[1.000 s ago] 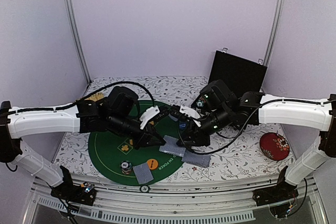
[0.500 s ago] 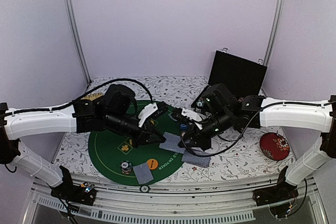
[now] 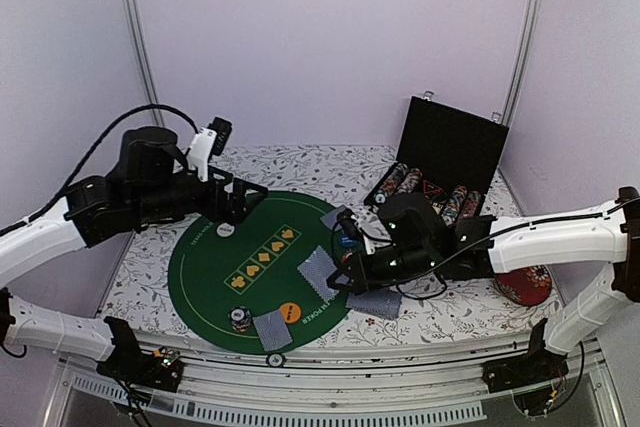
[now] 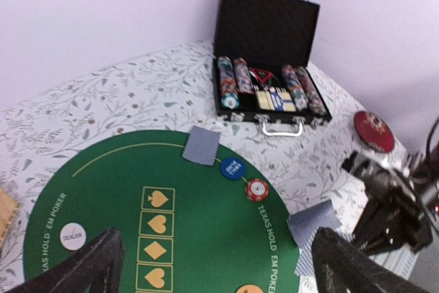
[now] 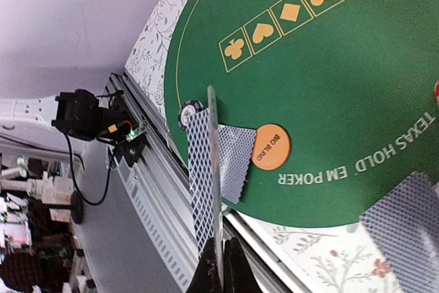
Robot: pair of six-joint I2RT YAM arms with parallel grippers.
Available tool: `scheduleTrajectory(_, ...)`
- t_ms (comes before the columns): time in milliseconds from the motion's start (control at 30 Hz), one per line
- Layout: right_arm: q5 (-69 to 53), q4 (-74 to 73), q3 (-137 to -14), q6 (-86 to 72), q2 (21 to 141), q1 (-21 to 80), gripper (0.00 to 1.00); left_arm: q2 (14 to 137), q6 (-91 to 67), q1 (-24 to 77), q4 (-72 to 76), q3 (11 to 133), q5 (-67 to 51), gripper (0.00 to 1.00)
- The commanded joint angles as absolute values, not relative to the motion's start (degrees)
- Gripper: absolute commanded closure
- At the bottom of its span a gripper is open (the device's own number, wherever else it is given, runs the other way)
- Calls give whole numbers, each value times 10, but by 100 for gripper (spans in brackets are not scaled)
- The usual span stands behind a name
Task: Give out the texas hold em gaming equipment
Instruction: Pass from the left arm to the right, then place the poker card in the big blind area.
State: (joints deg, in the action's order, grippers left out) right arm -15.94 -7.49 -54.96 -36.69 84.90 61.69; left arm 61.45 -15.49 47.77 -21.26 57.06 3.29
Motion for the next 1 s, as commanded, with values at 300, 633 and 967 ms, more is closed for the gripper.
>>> scheduleTrajectory(300,6,100,-607,-659,1037,761,98,536,-98,444,-35,454,265,2)
scheduleTrajectory(633,19,113,-656,-707,1133,784,98,523,-69,396,-33,449,202,2)
scheduleTrajectory(967,14,105,-661,-700,1155,784,98,523,-69,393,-28,443,183,2)
